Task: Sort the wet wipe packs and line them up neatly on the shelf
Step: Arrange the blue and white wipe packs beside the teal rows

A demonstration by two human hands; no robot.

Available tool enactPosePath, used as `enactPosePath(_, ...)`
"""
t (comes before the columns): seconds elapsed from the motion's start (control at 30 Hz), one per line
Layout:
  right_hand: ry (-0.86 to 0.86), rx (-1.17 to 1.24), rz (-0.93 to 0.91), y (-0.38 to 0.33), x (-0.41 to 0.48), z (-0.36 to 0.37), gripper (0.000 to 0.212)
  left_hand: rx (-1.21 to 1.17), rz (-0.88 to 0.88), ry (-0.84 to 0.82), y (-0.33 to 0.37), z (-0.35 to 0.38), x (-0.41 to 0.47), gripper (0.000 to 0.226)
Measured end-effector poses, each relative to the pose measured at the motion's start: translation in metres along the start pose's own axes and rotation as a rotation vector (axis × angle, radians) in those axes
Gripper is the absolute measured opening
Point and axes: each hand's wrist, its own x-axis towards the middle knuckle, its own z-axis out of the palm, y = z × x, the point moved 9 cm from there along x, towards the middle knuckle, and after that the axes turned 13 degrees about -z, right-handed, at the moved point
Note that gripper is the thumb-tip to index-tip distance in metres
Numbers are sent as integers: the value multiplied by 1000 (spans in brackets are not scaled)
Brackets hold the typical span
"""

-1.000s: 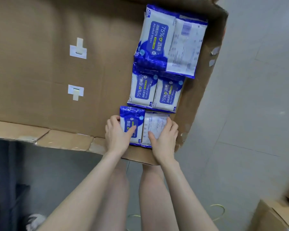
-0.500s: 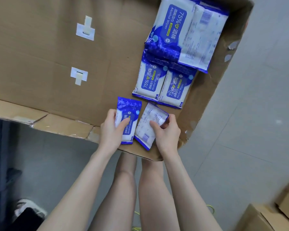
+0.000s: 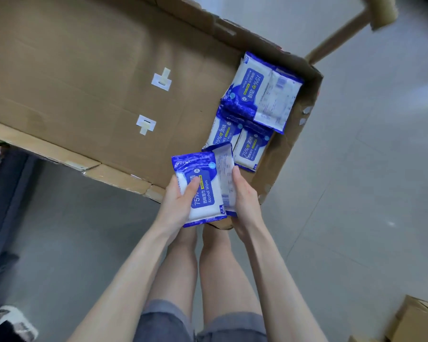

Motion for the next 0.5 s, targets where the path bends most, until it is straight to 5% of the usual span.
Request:
enactPosePath(0.27,-271,-89,-92,-63,-79,45,53,-234,22,-130,20,-20,-113,31)
enactPosePath(0.4,-448,-364,-231,-103,-122,88,37,-302,193,-15,44,-64,-174,28)
enactPosePath(0.5,-535,-510,-319,-124,-152,130,57,-401,306,111,54,-105,-213,22)
